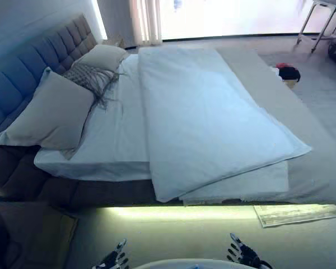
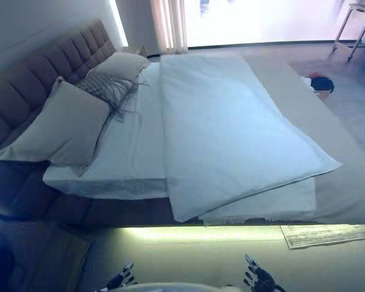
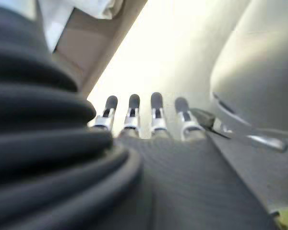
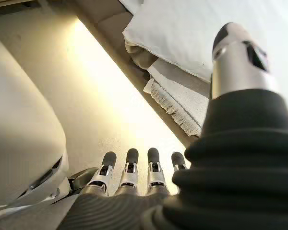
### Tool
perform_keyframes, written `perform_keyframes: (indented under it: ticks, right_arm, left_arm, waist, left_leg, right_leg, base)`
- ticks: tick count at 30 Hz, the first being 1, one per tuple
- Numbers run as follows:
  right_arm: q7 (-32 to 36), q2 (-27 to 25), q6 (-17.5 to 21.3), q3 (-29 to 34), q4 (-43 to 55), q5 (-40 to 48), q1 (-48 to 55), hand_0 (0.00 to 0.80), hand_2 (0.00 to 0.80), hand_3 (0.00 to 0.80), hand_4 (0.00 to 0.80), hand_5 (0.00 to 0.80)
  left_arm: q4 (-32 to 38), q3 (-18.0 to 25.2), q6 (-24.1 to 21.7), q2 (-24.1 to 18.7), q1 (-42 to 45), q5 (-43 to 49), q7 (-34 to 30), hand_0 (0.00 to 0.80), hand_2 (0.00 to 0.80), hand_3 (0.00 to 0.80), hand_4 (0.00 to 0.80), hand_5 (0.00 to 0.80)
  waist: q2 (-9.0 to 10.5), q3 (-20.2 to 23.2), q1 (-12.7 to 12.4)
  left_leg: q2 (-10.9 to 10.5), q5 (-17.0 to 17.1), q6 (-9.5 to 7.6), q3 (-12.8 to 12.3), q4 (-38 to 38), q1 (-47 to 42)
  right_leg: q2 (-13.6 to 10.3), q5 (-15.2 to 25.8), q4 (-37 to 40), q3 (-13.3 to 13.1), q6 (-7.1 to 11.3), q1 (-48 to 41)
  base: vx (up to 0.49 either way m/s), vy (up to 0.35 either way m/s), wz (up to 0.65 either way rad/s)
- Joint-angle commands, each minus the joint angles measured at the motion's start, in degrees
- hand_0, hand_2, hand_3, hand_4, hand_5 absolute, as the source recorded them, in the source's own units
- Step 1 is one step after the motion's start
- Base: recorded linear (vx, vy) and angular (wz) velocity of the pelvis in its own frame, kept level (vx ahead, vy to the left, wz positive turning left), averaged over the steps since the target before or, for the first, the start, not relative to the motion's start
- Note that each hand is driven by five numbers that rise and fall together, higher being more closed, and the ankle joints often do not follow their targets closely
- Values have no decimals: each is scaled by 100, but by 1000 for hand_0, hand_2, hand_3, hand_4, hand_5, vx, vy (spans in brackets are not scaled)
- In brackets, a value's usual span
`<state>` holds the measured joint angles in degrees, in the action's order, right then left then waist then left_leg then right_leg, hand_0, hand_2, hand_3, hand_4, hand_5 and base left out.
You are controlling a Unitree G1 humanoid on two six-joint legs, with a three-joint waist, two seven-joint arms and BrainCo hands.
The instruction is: Make the bed neatly
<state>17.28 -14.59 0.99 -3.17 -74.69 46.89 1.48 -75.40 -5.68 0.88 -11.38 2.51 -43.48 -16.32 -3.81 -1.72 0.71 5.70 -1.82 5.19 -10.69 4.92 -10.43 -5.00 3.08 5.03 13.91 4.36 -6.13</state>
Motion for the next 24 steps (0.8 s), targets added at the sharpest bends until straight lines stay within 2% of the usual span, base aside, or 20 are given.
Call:
perform_keyframes:
  ticks: [1, 14, 24]
  right_arm:
    - [132, 182, 70, -139, -392, 8, -471, 0, 0, 0, 0, 0]
    - [222, 177, 36, -218, -397, -223, -473, 0, 0, 0, 0, 0]
    - [179, 203, -75, -246, -465, -433, -459, 0, 0, 0, 0, 0]
  left_arm:
    - [-273, 71, -45, 19, -363, -44, -23, 0, 0, 0, 0, 0]
    - [-410, 121, 192, -7, -294, 176, 185, 0, 0, 0, 0, 0]
    - [-499, 129, 493, -13, -338, 307, 391, 0, 0, 0, 0, 0]
  waist:
    - [303, -35, 80]
    - [327, -73, 44]
    - [326, -122, 123]
  left_leg:
    - [-466, -193, -355, -64, -8, -3]
    - [-479, -200, -362, -33, 8, -3]
    - [-412, -164, -335, -54, 8, -4]
  right_leg:
    - [-12, -373, -197, -193, 170, -242]
    - [-2, -339, -127, -161, 178, -267]
    - [90, -330, -119, -277, 139, -228]
  base:
    - [0, 0, 0]
    - [0, 0, 0]
    - [19, -44, 0]
